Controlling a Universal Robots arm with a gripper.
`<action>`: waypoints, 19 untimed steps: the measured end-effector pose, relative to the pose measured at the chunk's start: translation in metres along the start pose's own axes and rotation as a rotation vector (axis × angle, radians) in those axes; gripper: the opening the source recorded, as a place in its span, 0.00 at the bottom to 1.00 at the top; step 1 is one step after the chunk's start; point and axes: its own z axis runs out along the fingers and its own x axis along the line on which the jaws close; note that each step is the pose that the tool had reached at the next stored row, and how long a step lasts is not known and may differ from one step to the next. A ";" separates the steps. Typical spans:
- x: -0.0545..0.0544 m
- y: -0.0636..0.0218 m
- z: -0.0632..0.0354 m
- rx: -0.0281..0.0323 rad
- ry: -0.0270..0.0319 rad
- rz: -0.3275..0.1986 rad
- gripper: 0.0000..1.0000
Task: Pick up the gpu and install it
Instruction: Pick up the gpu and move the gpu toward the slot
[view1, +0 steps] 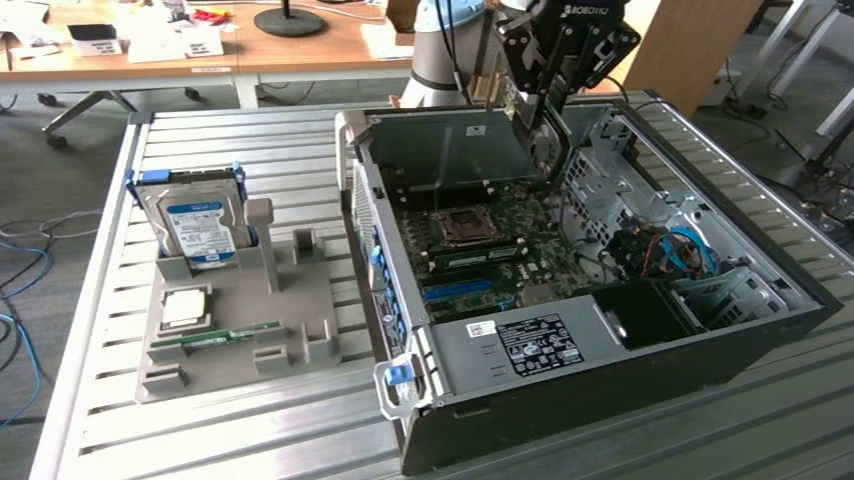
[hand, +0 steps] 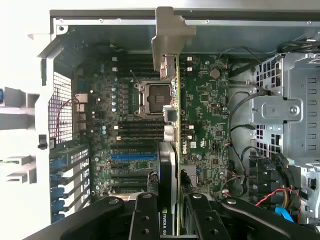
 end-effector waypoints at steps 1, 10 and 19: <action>0.000 0.0000 0.0000 0.0000 0.0000 0.000 0.27; -0.004 0.0001 0.0001 0.0000 0.0000 0.000 0.27; -0.013 0.0005 0.0004 0.0000 0.0000 0.000 0.27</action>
